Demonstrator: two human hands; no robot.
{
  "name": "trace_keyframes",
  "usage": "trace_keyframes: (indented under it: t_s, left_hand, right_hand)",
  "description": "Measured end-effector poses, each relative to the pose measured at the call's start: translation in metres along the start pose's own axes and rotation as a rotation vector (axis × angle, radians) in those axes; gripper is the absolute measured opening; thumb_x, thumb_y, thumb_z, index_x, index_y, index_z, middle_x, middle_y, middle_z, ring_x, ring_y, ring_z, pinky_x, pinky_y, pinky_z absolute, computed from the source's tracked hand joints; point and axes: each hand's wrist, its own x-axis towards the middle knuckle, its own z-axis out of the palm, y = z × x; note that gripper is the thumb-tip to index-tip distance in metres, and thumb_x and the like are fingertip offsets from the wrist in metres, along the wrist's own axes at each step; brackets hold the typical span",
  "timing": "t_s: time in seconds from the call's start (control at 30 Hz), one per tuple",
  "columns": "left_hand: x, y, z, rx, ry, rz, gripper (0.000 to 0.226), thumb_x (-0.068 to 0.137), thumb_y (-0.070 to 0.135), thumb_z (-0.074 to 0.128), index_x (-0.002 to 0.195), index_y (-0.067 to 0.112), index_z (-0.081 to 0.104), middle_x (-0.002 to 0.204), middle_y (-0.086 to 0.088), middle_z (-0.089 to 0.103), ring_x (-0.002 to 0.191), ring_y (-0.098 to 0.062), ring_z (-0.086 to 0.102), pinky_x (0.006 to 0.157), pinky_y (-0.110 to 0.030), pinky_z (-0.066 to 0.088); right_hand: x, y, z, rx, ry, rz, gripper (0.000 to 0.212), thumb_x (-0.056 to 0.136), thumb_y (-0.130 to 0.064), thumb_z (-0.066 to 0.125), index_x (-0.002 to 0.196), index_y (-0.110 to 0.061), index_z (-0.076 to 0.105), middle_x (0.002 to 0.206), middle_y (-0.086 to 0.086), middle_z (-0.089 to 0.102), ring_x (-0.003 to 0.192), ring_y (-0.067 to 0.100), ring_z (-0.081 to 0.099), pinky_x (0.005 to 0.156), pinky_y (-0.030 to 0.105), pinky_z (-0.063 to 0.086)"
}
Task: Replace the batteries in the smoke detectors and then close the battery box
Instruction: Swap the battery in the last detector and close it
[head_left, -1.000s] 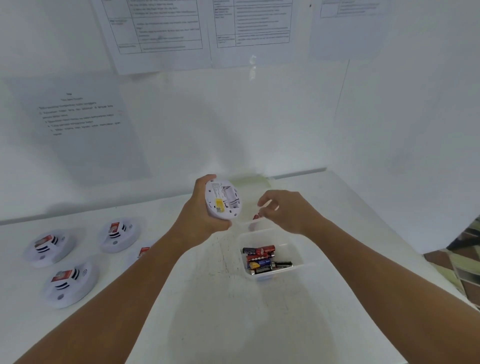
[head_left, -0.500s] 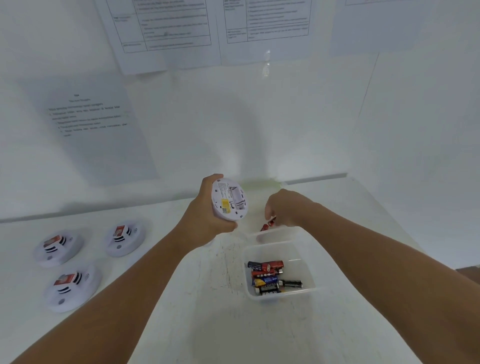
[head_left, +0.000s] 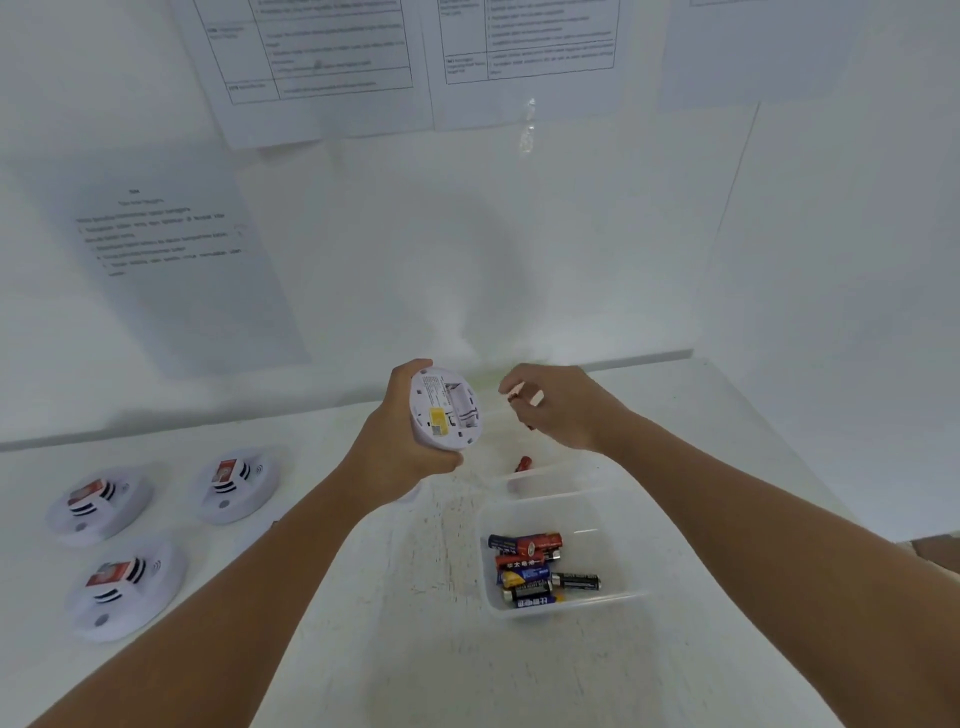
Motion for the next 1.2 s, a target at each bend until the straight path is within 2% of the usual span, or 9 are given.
trace_keyframes:
  t_s: [0.13, 0.2, 0.3, 0.37, 0.57, 0.77, 0.93, 1.07, 1.2]
  left_hand:
    - [-0.001, -0.003, -0.002, -0.007, -0.004, 0.004, 0.106, 0.066, 0.005, 0.093, 0.144, 0.040, 0.032, 0.131, 0.016, 0.054, 0.119, -0.015, 0.060, 0.089, -0.035, 0.062]
    - [-0.003, -0.005, -0.003, -0.003, -0.003, 0.010, 0.106, 0.066, 0.005, 0.094, 0.144, 0.039, 0.032, 0.130, 0.018, 0.054, 0.120, -0.014, 0.059, 0.091, -0.033, 0.061]
    - [-0.006, -0.006, -0.005, 0.000, 0.007, 0.017, 0.105, 0.067, 0.005, 0.094, 0.143, 0.040, 0.031, 0.129, 0.018, 0.055, 0.119, -0.014, 0.060, 0.092, -0.030, 0.060]
    - [-0.008, -0.006, -0.007, -0.004, 0.014, 0.021, 0.104, 0.067, 0.004, 0.093, 0.143, 0.039, 0.031, 0.128, 0.016, 0.056, 0.117, -0.017, 0.062, 0.091, -0.030, 0.061]
    - [-0.014, -0.007, -0.018, -0.016, 0.027, 0.046, 0.103, 0.065, 0.005, 0.091, 0.143, 0.040, 0.032, 0.125, 0.020, 0.058, 0.115, -0.014, 0.063, 0.094, -0.035, 0.060]
    - [-0.020, -0.005, -0.027, -0.028, 0.056, 0.070, 0.102, 0.062, 0.009, 0.090, 0.140, 0.044, 0.034, 0.115, 0.027, 0.060, 0.109, -0.011, 0.065, 0.089, -0.037, 0.061]
    - [-0.020, -0.002, -0.032, -0.020, 0.096, 0.104, 0.100, 0.061, 0.008, 0.090, 0.133, 0.050, 0.035, 0.113, 0.028, 0.058, 0.109, -0.009, 0.064, 0.085, -0.034, 0.062]
    - [-0.020, -0.003, -0.031, -0.076, 0.109, 0.105, 0.100, 0.059, 0.007, 0.088, 0.140, 0.037, 0.036, 0.119, 0.016, 0.060, 0.111, -0.016, 0.064, 0.085, -0.035, 0.062]
    - [-0.019, -0.005, -0.029, -0.103, 0.107, 0.100, 0.101, 0.060, 0.003, 0.088, 0.142, 0.031, 0.036, 0.123, 0.005, 0.060, 0.110, -0.017, 0.064, 0.083, -0.032, 0.061]
  right_hand:
    - [0.001, -0.023, 0.002, 0.227, 0.112, 0.002, 0.012, 0.098, -0.023, 0.063, 0.103, -0.029, 0.072, 0.092, -0.010, 0.073, 0.067, 0.005, 0.070, 0.051, 0.012, 0.044]
    - [0.003, -0.034, 0.007, 0.324, 0.177, 0.007, 0.011, 0.097, -0.023, 0.066, 0.103, -0.029, 0.073, 0.090, -0.009, 0.075, 0.068, 0.002, 0.069, 0.058, 0.013, 0.048]
    - [0.007, -0.049, 0.018, 0.520, 0.243, 0.023, 0.010, 0.095, -0.024, 0.071, 0.102, -0.030, 0.074, 0.090, -0.007, 0.077, 0.082, 0.009, 0.074, 0.080, 0.026, 0.057]
    - [0.009, -0.056, 0.025, 0.575, 0.253, 0.019, 0.010, 0.094, -0.023, 0.073, 0.102, -0.028, 0.074, 0.090, -0.007, 0.078, 0.085, 0.009, 0.074, 0.083, 0.028, 0.057]
    - [0.007, -0.068, 0.043, 0.359, 0.269, -0.065, 0.010, 0.095, -0.026, 0.072, 0.105, -0.028, 0.073, 0.091, -0.012, 0.077, 0.084, -0.003, 0.069, 0.074, 0.004, 0.047]
    - [0.005, -0.075, 0.056, 0.166, 0.330, -0.179, 0.019, 0.096, -0.033, 0.069, 0.111, -0.025, 0.076, 0.103, -0.010, 0.072, 0.098, 0.007, 0.062, 0.091, 0.024, 0.046]
    - [0.007, -0.074, 0.062, 0.118, 0.328, -0.187, 0.027, 0.101, -0.034, 0.060, 0.121, -0.027, 0.075, 0.108, -0.008, 0.063, 0.102, 0.011, 0.058, 0.087, 0.016, 0.041]
    - [0.002, -0.074, 0.061, 0.119, 0.314, -0.205, 0.028, 0.102, -0.029, 0.059, 0.126, -0.028, 0.072, 0.105, -0.008, 0.060, 0.100, 0.012, 0.055, 0.085, 0.008, 0.035]
    - [0.000, -0.072, 0.062, 0.064, 0.303, -0.224, 0.030, 0.102, -0.031, 0.058, 0.129, -0.028, 0.071, 0.102, -0.007, 0.058, 0.099, 0.015, 0.053, 0.086, 0.015, 0.037]
